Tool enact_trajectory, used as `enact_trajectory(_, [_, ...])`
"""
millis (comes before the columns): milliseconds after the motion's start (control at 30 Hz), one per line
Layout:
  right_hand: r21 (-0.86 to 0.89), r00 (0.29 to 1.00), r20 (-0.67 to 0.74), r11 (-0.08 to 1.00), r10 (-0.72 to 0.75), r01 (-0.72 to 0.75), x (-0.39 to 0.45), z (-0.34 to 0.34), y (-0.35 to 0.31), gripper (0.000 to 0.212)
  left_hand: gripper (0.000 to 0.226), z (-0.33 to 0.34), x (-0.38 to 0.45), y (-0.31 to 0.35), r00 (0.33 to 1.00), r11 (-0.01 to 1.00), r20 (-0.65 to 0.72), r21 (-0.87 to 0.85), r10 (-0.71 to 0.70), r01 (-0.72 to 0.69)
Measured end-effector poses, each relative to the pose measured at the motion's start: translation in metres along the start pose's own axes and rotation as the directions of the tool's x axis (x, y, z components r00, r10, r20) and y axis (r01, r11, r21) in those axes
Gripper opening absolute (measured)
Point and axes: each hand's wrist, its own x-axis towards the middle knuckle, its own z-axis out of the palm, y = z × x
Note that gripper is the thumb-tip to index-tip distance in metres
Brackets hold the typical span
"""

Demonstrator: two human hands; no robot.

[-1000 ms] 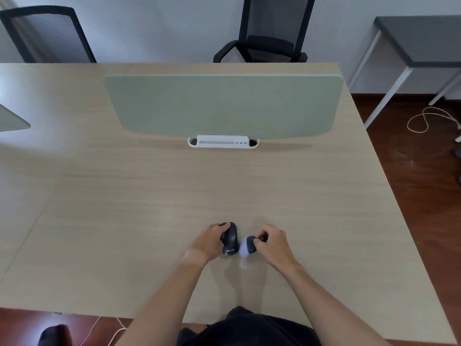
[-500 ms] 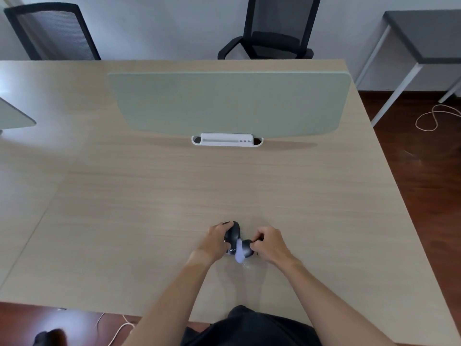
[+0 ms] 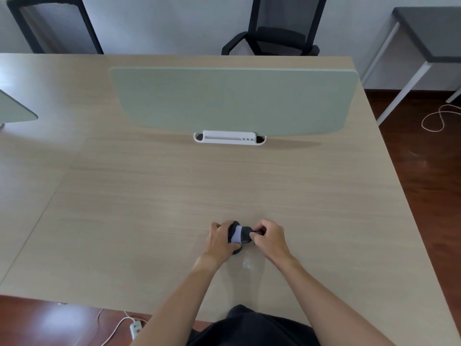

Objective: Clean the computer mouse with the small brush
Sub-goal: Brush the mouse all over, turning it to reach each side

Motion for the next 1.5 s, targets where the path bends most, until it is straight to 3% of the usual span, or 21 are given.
enact_trajectory(67, [-0.026, 0.998, 0.043, 0.999, 0.049, -0.048, 0.003, -0.003, 0.001, 0.014, 0.073, 0.000, 0.000, 0.002, 0.999, 0.999, 0.011, -0.004, -0.039, 0.039])
enact_trajectory(167, [-0.109, 0.998, -0.049, 0.993, 0.045, -0.051, 0.008, -0.003, -0.003, 0.009, 0.088, -0.001, 0.002, 0.004, 0.995, 0.995, 0.014, 0.007, -0.098, 0.098])
enact_trajectory(267, [-0.030, 0.993, -0.109, 0.999, 0.034, -0.037, 0.010, 0.001, -0.014, 0.002, 0.071, -0.004, 0.005, 0.010, 0.995, 0.994, -0.016, 0.028, -0.101, 0.101])
enact_trajectory(333, [0.026, 0.999, -0.017, 0.999, 0.048, -0.047, 0.010, 0.005, -0.018, 0.003, 0.058, -0.007, 0.006, 0.015, 0.996, 0.994, -0.024, 0.057, -0.087, 0.089])
enact_trajectory(400, [-0.026, 0.996, 0.046, 0.997, 0.073, -0.072, 0.010, 0.007, -0.016, 0.005, 0.059, -0.008, 0.007, 0.018, 0.998, 0.994, -0.014, 0.087, -0.069, 0.070])
enact_trajectory(567, [-0.199, 0.991, -0.123, 0.978, 0.045, -0.069, 0.016, -0.001, -0.015, 0.006, 0.055, -0.002, 0.000, 0.015, 0.999, 0.989, -0.041, 0.141, -0.027, 0.033])
enact_trajectory(667, [-0.119, 0.985, -0.166, 0.991, 0.034, -0.054, 0.020, -0.006, -0.021, 0.008, 0.060, 0.002, -0.005, 0.012, 0.997, 0.994, -0.065, 0.105, -0.028, 0.035])
enact_trajectory(733, [-0.027, 0.994, -0.089, 0.997, 0.063, -0.066, 0.021, -0.006, -0.026, 0.011, 0.062, 0.002, -0.005, 0.010, 0.998, 0.997, -0.058, 0.063, -0.039, 0.043])
enact_trajectory(833, [-0.065, 0.991, 0.096, 0.994, 0.093, -0.087, 0.019, -0.001, -0.024, 0.009, 0.066, 0.000, -0.005, 0.011, 0.999, 0.996, -0.009, 0.081, -0.045, 0.045])
enact_trajectory(967, [-0.186, 0.992, -0.122, 0.981, 0.024, -0.047, 0.020, -0.004, -0.008, 0.014, 0.070, -0.006, -0.003, 0.007, 0.998, 0.989, 0.019, 0.130, -0.066, 0.063])
enact_trajectory(1033, [-0.140, 0.984, -0.179, 0.990, 0.003, -0.028, 0.020, -0.008, -0.007, 0.015, 0.079, -0.009, -0.003, 0.005, 0.996, 0.990, 0.044, 0.124, -0.073, 0.067])
enact_trajectory(1133, [-0.014, 0.993, -0.114, 1.000, 0.007, -0.009, 0.019, -0.007, -0.018, 0.012, 0.082, -0.012, -0.002, 0.003, 0.998, 0.989, 0.052, 0.142, -0.038, 0.031])
enact_trajectory(1233, [-0.073, 0.998, 0.067, 0.997, -0.001, 0.006, 0.018, 0.001, -0.022, 0.009, 0.081, -0.012, -0.002, 0.001, 0.999, 0.984, 0.050, 0.179, -0.004, -0.005])
enact_trajectory(1400, [-0.310, 0.999, -0.033, 0.951, -0.017, 0.006, 0.027, -0.007, -0.009, 0.012, 0.079, -0.014, -0.004, -0.005, 0.998, 0.971, 0.051, 0.234, 0.044, -0.054])
enact_trajectory(1500, [-0.219, 0.995, -0.088, 0.975, -0.050, 0.029, 0.026, -0.012, -0.012, 0.014, 0.077, -0.016, -0.003, -0.006, 0.997, 0.970, 0.054, 0.235, 0.046, -0.057])
